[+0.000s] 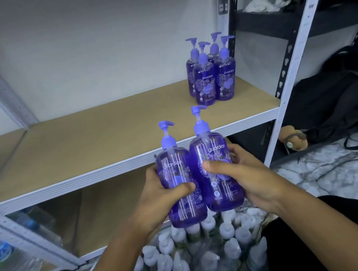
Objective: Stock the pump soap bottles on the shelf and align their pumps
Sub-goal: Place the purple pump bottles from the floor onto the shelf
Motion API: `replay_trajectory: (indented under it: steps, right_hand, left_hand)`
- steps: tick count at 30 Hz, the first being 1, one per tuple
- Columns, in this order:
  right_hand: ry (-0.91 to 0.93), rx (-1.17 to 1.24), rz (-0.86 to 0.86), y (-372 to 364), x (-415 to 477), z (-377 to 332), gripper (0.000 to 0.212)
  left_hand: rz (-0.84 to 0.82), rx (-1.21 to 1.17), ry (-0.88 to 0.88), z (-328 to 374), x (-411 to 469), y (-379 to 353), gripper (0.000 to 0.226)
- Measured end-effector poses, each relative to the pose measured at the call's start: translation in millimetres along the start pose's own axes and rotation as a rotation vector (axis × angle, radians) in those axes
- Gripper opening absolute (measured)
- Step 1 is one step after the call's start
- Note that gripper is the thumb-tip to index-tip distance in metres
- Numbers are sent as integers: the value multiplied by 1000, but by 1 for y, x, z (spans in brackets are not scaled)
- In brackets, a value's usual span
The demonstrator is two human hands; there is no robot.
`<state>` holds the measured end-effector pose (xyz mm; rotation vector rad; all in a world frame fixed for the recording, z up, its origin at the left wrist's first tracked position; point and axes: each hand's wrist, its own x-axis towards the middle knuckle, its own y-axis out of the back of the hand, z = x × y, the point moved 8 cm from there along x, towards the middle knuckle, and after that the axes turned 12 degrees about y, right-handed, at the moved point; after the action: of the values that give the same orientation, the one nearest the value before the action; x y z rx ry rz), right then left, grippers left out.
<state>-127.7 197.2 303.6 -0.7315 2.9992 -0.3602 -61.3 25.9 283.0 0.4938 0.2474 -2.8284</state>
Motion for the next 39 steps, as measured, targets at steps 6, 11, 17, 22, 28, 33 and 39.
replay_trajectory:
  steps: [6,11,17,22,28,33,39]
  right_hand:
    - [98,-51,86,28,46,-41,50]
    - [296,-152,222,66,103,-81,57]
    - [433,-238,220,103,145,-96,47]
    - [465,-237,221,123,166,-85,48]
    - [438,-282,230,144,180,-70,42]
    - [443,-389,212,151,183,-68,50]
    - [371,-605,244,166,185,-44,100]
  left_hand:
    - [15,-41,-58,46,37,-22,67]
    - [46,-159,-79,83,91,-47,27]
    - [82,-263,-65,95,156,-67,35]
    - [120,-229,-53,87,187,-73,35]
    - [118,-236,-60,83,201,-76,34]
    - [123,-300,-44,79,202,-68,39]
    - [134,-299,-55,80,199,-68,40]
